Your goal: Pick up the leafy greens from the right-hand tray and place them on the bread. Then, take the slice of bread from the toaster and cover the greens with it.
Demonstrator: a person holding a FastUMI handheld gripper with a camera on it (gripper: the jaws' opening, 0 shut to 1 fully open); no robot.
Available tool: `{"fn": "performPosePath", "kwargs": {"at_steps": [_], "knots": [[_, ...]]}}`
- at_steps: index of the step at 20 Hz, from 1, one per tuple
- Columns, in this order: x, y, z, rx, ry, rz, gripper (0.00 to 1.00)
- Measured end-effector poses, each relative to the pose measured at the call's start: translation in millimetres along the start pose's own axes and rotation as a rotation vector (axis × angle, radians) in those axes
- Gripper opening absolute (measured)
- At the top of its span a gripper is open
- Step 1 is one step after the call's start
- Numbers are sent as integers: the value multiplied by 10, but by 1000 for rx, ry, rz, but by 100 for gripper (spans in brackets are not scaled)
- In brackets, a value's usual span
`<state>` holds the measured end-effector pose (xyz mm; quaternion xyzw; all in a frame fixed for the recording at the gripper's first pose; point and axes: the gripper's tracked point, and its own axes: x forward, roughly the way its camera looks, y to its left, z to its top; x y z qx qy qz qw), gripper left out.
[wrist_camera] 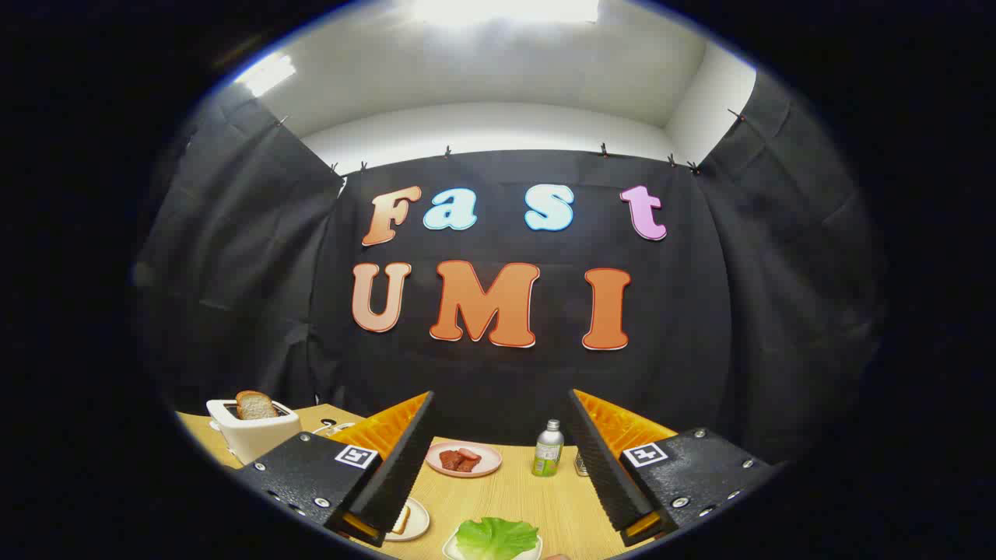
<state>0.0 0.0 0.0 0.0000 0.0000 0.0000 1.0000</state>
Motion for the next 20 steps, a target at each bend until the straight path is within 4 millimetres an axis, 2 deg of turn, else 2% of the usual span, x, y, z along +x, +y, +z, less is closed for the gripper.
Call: {"fn": "performPosePath", "kwargs": {"at_steps": [5,13,20], "knots": [[-31,-77,-40,31,16,-8,99],[20,-68,-127,21,19,8,98],[145,15,-382,12,53,37,99]]}}
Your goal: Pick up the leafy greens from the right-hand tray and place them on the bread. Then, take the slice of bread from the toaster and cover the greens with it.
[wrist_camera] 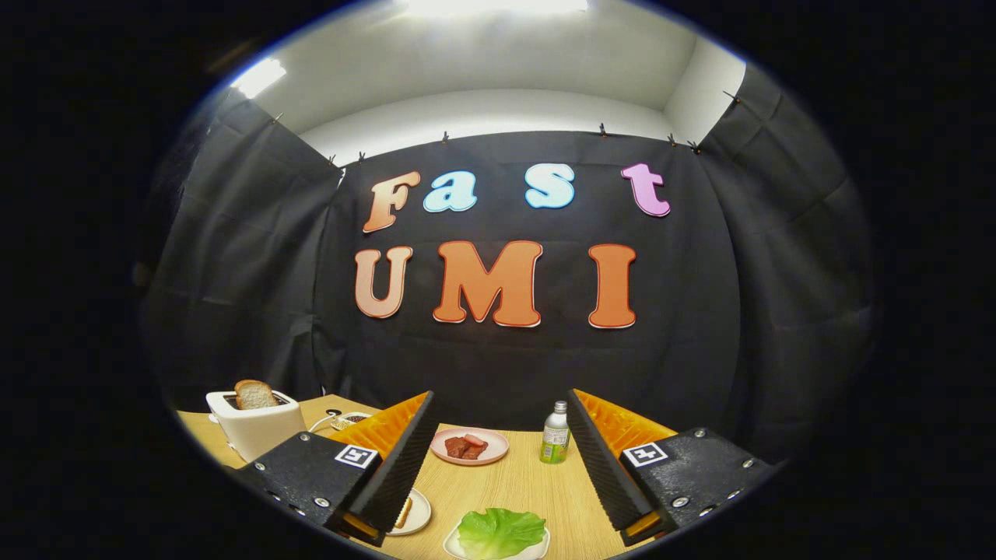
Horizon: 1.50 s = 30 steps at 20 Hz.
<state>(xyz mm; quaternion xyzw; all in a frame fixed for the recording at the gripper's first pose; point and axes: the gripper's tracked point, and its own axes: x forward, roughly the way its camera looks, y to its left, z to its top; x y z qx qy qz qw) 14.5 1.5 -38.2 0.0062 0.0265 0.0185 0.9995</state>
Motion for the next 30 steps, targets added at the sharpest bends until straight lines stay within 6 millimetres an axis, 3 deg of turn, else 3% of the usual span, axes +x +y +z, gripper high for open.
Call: {"fn": "performPosePath", "kwargs": {"at_steps": [10,22,30], "knots": [[195,28,-379,-34,101,4,99],[341,-48,-1418,61,462,5,99],[162,213,-1990,137,786,98,98]]}}
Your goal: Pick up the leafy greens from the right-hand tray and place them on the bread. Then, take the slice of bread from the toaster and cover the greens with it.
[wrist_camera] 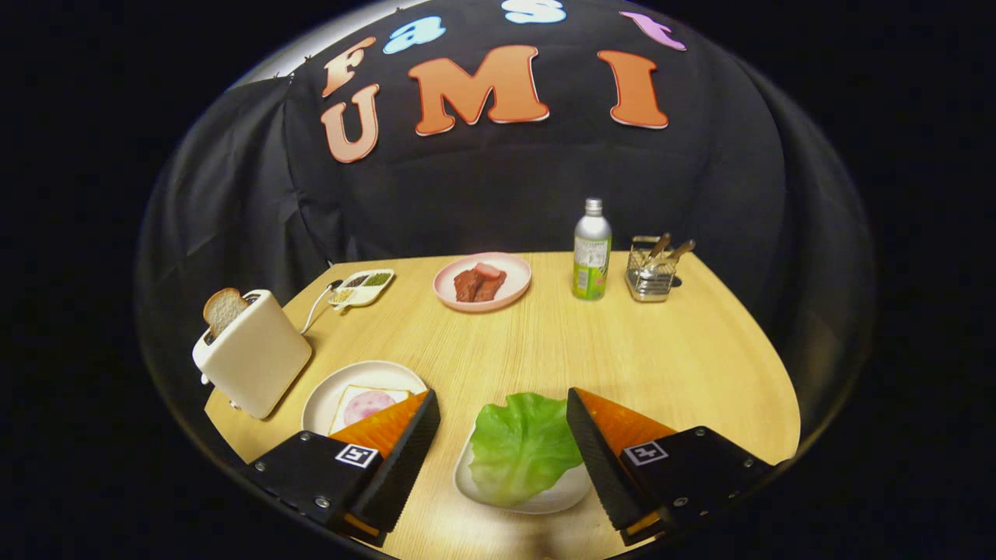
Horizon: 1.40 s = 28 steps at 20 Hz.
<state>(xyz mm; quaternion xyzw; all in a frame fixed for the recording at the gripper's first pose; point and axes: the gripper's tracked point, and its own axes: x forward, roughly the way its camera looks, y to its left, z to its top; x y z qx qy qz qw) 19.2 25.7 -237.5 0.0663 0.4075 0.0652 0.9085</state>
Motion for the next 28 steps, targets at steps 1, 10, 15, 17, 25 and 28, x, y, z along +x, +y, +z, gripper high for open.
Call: {"fn": "performPosePath", "kwargs": {"at_steps": [1,10,15,17,25,28], "knots": [[22,16,-42,-3,25,5,98],[141,56,-556,3,306,35,96],[243,-20,-771,8,416,-13,94],[317,-73,-855,14,459,-35,92],[569,-290,-1022,-13,511,-141,83],[604,-343,-1023,-6,507,-170,73]]}}
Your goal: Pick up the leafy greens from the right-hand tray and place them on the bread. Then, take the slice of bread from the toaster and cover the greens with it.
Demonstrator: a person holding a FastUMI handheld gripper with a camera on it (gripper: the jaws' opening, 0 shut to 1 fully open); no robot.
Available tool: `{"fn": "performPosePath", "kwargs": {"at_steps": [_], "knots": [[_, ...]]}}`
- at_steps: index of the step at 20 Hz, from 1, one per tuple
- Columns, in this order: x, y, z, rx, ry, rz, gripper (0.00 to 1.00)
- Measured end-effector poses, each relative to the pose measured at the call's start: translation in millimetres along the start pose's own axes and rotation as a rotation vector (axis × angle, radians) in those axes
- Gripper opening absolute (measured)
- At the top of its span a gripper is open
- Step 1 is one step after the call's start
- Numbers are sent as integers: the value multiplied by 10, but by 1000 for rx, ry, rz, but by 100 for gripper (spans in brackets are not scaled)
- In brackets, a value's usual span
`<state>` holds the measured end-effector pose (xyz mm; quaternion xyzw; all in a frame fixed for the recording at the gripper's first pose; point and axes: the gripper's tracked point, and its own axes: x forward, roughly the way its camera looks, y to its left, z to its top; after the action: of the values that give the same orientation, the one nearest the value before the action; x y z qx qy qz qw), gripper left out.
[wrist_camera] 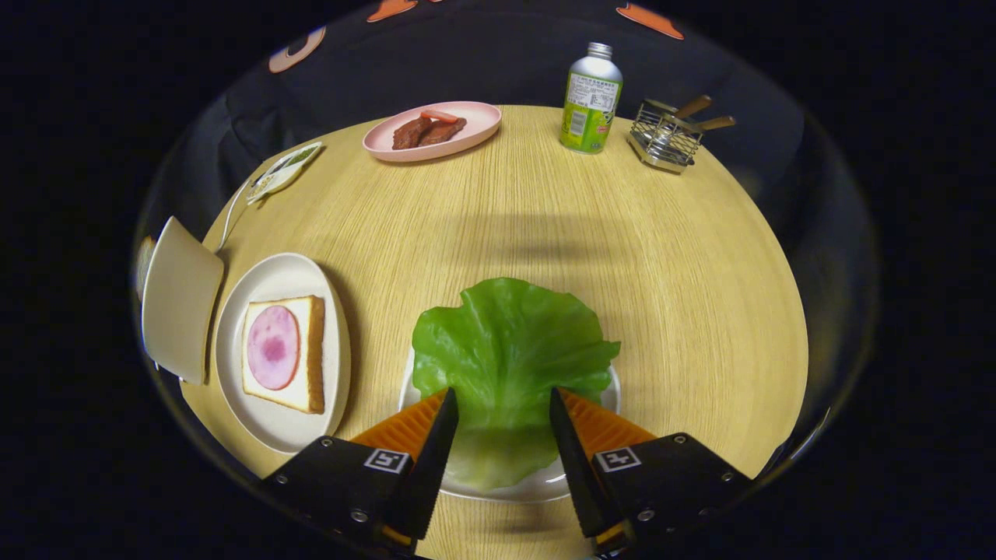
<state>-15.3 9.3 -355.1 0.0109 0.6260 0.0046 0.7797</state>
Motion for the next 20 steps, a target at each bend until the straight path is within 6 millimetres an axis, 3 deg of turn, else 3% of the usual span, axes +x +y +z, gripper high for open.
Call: {"fn": "performPosePath", "kwargs": {"at_steps": [3,6,8,12,20], "knots": [[25,-34,60,10,-17,-6,55],[27,-55,113,15,-37,3,26],[20,-18,123,60,-39,53,13],[-140,108,238,101,-85,134,7],[-554,685,386,58,-152,285,7]]}}
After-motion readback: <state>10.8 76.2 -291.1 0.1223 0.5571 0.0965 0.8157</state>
